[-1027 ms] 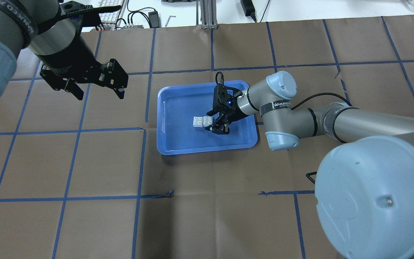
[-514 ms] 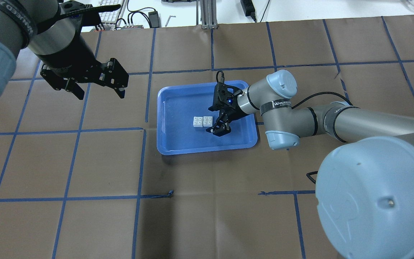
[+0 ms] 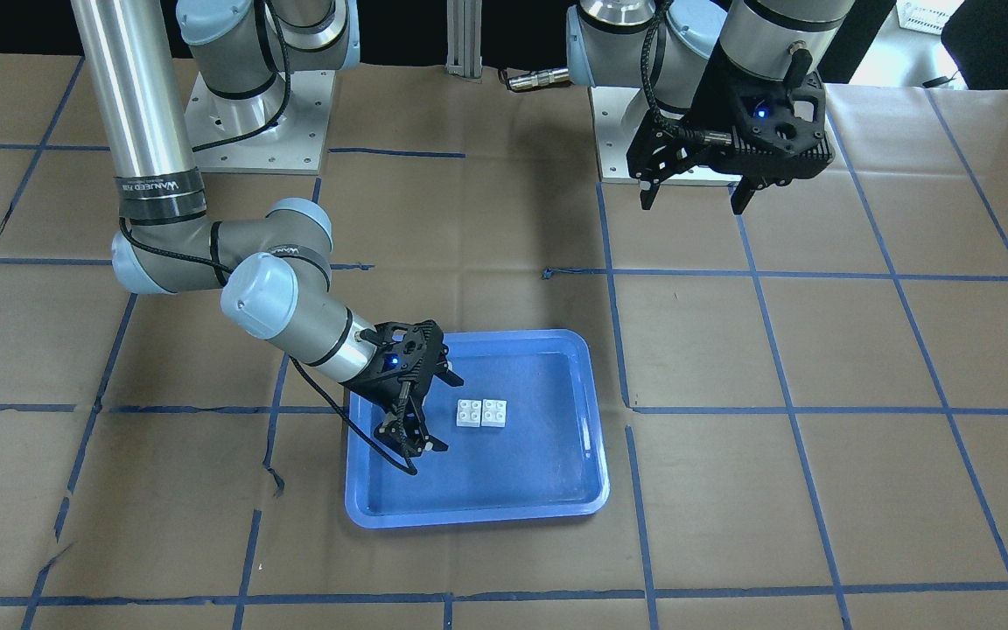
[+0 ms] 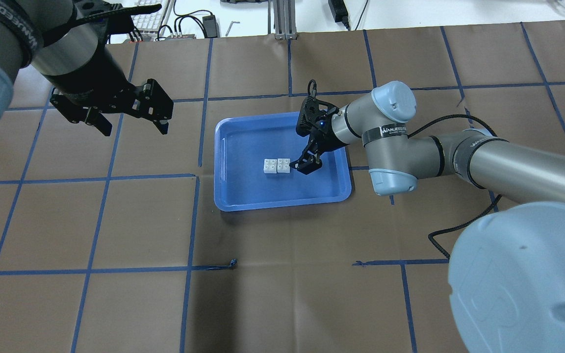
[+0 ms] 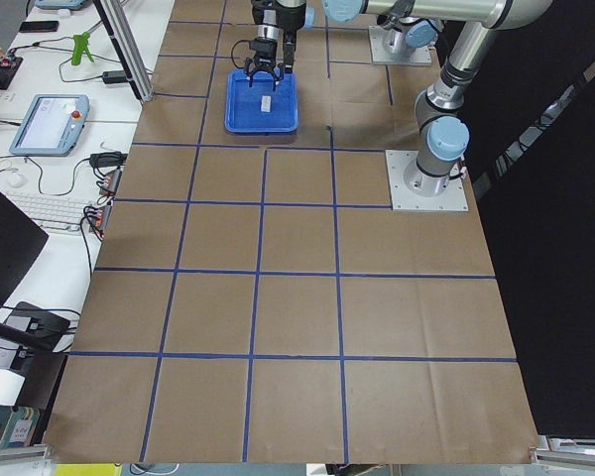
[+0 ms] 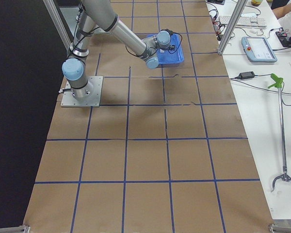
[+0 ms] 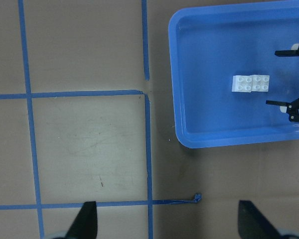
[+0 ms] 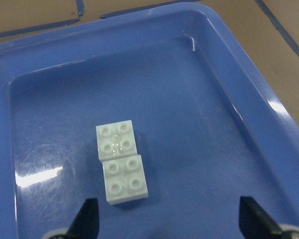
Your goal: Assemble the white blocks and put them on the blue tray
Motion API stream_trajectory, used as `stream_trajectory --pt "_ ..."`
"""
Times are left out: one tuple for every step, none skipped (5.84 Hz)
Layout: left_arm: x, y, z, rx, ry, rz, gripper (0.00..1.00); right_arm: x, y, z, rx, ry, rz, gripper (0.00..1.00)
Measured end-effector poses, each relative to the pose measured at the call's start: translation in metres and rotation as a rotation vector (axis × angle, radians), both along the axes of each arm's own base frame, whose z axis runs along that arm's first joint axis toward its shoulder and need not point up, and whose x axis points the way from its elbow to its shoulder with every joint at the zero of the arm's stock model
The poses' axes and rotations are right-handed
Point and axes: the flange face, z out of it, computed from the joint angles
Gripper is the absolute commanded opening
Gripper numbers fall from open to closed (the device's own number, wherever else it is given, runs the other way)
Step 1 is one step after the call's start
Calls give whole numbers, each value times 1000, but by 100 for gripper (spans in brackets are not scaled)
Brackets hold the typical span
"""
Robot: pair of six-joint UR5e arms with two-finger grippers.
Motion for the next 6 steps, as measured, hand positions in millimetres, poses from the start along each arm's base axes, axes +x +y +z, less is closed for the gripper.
stream_trajectory --pt "0 1 0 1 0 0 99 -10 -1 20 34 55 -45 100" --pt "0 1 0 2 1 0 99 -23 -3 47 85 110 -100 100" --pt "0 2 0 2 3 0 99 -36 -6 73 136 159 -167 100" --pt "-1 2 0 2 3 -1 99 -47 -9 101 174 216 -247 100" --pt "-1 2 1 5 1 -1 99 -58 -10 131 215 277 -344 100" --pt "-1 4 3 16 0 0 99 -68 -5 163 275 337 -462 100"
